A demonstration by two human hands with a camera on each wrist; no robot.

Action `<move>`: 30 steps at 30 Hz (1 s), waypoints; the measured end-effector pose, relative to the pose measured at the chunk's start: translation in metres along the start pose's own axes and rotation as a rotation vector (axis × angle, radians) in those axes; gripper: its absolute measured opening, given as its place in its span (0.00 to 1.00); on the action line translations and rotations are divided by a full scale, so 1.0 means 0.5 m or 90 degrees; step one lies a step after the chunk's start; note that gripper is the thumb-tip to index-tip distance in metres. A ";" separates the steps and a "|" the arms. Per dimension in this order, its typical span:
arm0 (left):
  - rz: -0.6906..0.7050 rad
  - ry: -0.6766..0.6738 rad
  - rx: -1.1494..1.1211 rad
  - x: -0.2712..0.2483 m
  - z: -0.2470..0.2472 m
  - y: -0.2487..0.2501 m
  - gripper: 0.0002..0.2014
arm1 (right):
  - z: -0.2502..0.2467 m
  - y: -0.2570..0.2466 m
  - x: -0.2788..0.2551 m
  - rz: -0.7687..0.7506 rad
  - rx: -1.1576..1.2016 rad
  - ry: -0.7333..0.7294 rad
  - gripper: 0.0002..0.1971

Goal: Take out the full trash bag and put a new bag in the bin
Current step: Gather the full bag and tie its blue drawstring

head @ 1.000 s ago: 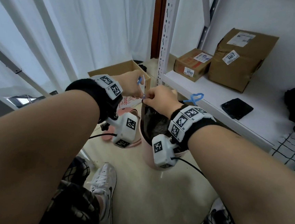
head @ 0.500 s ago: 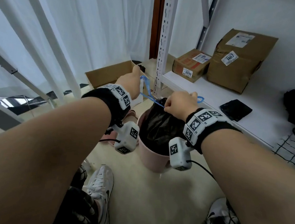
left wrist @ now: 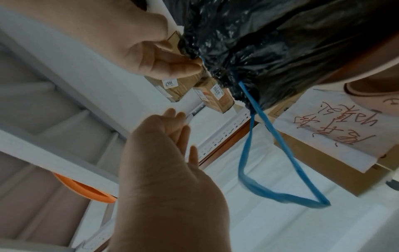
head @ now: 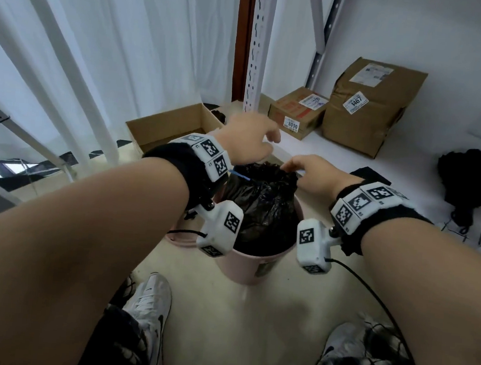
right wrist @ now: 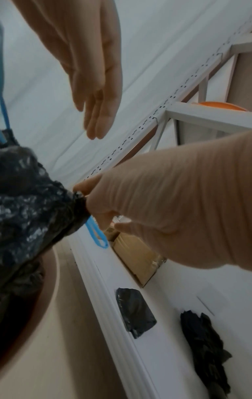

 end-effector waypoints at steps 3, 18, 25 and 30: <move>-0.036 -0.141 -0.007 0.000 0.049 -0.002 0.17 | 0.015 0.012 -0.001 -0.010 -0.082 -0.014 0.19; -0.109 -0.215 -0.090 -0.004 0.093 -0.051 0.23 | -0.009 0.025 -0.021 -0.009 0.030 0.026 0.05; -0.033 -0.151 -0.136 0.018 0.120 0.004 0.17 | -0.032 0.004 -0.039 -0.024 0.025 0.051 0.06; -0.065 -0.119 -0.166 0.033 0.149 0.009 0.15 | -0.046 0.011 -0.048 -0.012 0.122 0.095 0.08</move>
Point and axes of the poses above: each hand's wrist, its own x-axis towards the middle knuckle, its own z-axis out of the palm, y = z × x, the point moved 4 cm from there along x, towards the middle knuckle, and after that the axes turned 13 degrees about -x, right-handed, at the moved point
